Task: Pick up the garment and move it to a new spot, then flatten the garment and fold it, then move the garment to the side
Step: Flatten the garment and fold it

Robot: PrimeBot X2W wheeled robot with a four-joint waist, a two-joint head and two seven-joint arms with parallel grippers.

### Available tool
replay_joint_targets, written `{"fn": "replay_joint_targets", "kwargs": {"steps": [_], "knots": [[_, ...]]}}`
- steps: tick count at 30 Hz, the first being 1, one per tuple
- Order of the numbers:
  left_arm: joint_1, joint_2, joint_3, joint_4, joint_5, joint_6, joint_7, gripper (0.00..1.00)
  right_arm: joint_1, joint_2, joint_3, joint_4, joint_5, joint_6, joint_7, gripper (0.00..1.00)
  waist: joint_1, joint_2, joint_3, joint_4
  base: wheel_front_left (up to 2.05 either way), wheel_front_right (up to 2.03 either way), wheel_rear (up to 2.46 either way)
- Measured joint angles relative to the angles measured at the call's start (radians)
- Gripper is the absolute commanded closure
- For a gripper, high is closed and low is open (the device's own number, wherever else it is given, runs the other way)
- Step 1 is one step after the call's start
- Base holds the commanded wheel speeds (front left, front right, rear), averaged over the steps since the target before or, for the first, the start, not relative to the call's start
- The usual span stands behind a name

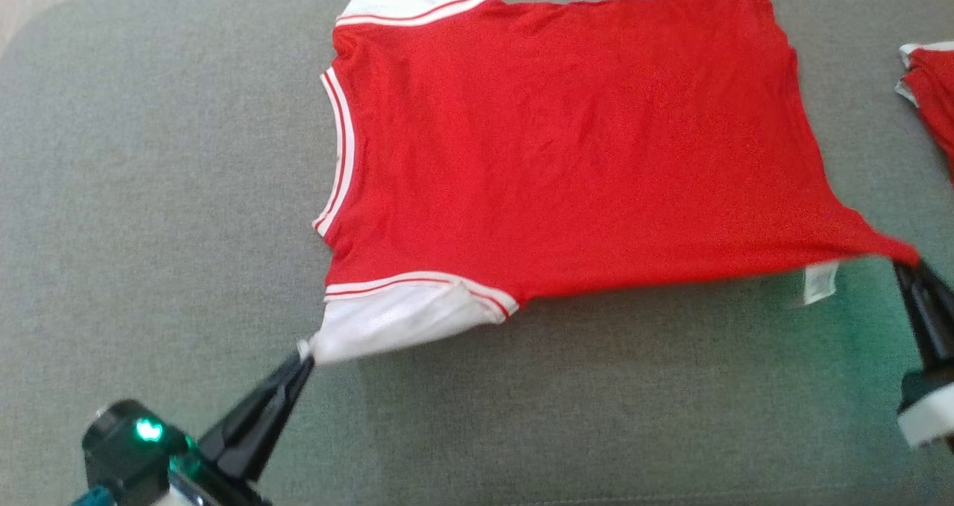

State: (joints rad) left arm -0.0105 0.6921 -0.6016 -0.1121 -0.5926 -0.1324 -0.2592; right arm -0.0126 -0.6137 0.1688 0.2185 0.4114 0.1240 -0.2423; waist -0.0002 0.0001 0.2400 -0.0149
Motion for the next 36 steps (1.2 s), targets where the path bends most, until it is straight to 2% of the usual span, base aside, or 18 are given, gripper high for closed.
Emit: {"fn": "replay_joint_targets", "kwargs": {"steps": [3,7,12,19,23,26,36], "knots": [[0.019,0.028,-0.03,-0.023,-0.03,0.0,0.0,1.0,0.068,0.01,-0.03,-0.04,-0.02,0.0,0.021,1.0,0.0,0.0,-0.008,0.002,0.0,0.0,0.0],[0.012,0.039,-0.038,-0.035,-0.045,0.0,0.0,1.0,0.109,0.029,-0.067,-0.081,-0.026,0.0,0.045,1.0,0.0,0.0,-0.005,0.006,0.0,0.0,0.0],[-0.096,0.057,-0.064,-0.035,-0.038,0.0,0.0,1.0,0.087,0.043,-0.077,-0.103,-0.019,0.0,0.078,1.0,0.0,0.0,0.026,0.008,0.0,0.0,0.0],[-0.353,0.078,-0.145,0.004,-0.012,0.0,0.0,1.0,-0.056,0.038,-0.045,-0.073,0.017,0.0,0.117,1.0,0.0002,0.0,0.087,0.009,0.0,0.0,0.0],[-0.506,0.083,-0.2,0.057,-0.007,0.0,0.0,1.0,-0.165,0.011,-0.005,-0.019,0.047,0.0,0.128,1.0,0.0003,-0.0001,0.132,0.008,0.0,0.0,0.0],[-0.609,0.08,-0.205,0.11,-0.01,0.0,0.0,1.0,-0.238,0.001,0.025,0.018,0.057,0.0,0.13,1.0,0.0004,-0.0001,0.165,0.006,0.0,0.0,0.0],[-0.791,0.06,-0.248,0.21,0.007,0.0,0.0,1.0,-0.445,-0.006,0.123,0.124,0.071,0.0,0.104,1.0,0.0004,-0.0001,0.255,-0.01,0.0,0.0,0.0]]}}
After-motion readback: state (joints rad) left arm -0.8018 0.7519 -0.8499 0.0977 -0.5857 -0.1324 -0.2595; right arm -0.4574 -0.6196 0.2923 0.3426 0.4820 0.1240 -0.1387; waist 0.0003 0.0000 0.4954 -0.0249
